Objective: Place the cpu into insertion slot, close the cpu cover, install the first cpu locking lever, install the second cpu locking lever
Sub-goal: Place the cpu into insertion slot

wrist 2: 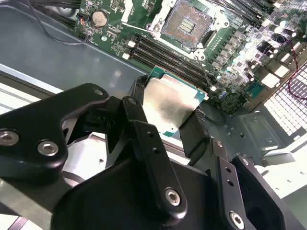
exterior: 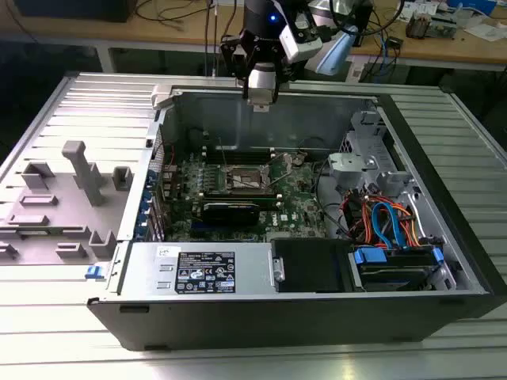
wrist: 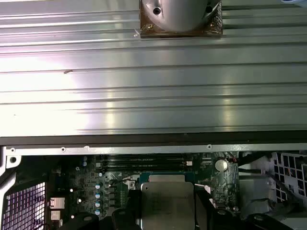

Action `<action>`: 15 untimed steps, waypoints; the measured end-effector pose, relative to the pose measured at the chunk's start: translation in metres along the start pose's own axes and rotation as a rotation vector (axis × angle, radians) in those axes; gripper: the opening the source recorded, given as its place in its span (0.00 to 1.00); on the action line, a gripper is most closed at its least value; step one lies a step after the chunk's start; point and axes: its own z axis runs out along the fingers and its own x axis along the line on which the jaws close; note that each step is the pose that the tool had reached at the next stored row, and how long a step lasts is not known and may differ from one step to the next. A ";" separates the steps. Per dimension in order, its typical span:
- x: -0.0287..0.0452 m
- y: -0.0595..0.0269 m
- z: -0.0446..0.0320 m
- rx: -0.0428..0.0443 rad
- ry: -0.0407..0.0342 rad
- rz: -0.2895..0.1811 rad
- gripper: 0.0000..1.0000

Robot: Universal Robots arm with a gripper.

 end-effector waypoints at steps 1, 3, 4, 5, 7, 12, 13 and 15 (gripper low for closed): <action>0.0000 0.0000 0.0000 0.0000 0.0000 0.000 0.54; 0.0000 0.0000 0.0000 0.0000 0.0000 0.000 0.54; 0.0000 0.0000 0.0000 0.0000 0.0000 0.000 0.54; 0.0000 0.0000 0.0000 0.0000 0.0000 0.000 0.54; 0.0000 0.0000 0.0000 0.0000 0.0000 0.000 0.54; -0.0001 -0.0008 -0.0002 0.0002 0.0001 0.000 0.54; -0.0001 -0.0015 -0.0002 0.0001 0.0001 0.000 0.54; -0.0001 -0.0039 -0.0003 0.0000 0.0000 0.000 0.54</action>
